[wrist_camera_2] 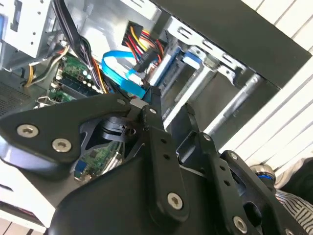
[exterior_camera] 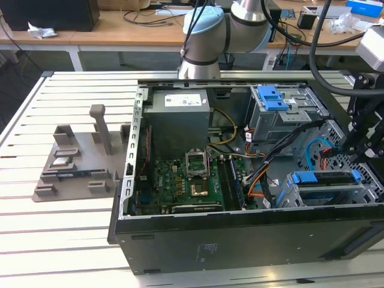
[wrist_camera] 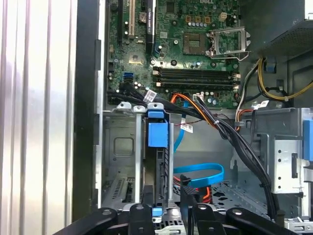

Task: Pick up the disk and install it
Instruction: 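Insert the first disk wire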

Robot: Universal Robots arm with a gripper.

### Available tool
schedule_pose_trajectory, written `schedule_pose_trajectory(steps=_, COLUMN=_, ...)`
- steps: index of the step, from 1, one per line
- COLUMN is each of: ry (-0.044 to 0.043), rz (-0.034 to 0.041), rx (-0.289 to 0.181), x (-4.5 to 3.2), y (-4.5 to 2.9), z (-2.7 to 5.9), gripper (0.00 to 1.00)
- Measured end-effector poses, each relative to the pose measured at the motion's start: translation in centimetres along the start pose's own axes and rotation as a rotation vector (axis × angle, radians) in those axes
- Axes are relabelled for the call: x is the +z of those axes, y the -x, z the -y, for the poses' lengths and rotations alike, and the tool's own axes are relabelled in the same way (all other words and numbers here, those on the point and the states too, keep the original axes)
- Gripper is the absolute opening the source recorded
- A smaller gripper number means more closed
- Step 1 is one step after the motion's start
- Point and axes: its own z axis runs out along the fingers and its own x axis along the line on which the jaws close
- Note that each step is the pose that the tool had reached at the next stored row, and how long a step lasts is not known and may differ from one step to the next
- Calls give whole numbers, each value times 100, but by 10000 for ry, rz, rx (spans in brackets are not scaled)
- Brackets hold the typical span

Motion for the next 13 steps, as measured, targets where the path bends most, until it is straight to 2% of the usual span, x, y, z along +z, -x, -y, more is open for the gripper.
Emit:
schedule_pose_trajectory(steps=4, ry=43, rz=0, rx=7, x=69, y=107, z=70, gripper=36)
schedule_pose_trajectory(steps=8, ry=128, rz=0, rx=23, x=172, y=208, z=168, gripper=36)
schedule_pose_trajectory(steps=10, ry=167, rz=3, rx=26, x=236, y=211, z=186, gripper=36)
schedule_pose_trajectory(steps=13, ry=177, rz=2, rx=29, x=257, y=209, z=197, gripper=36)
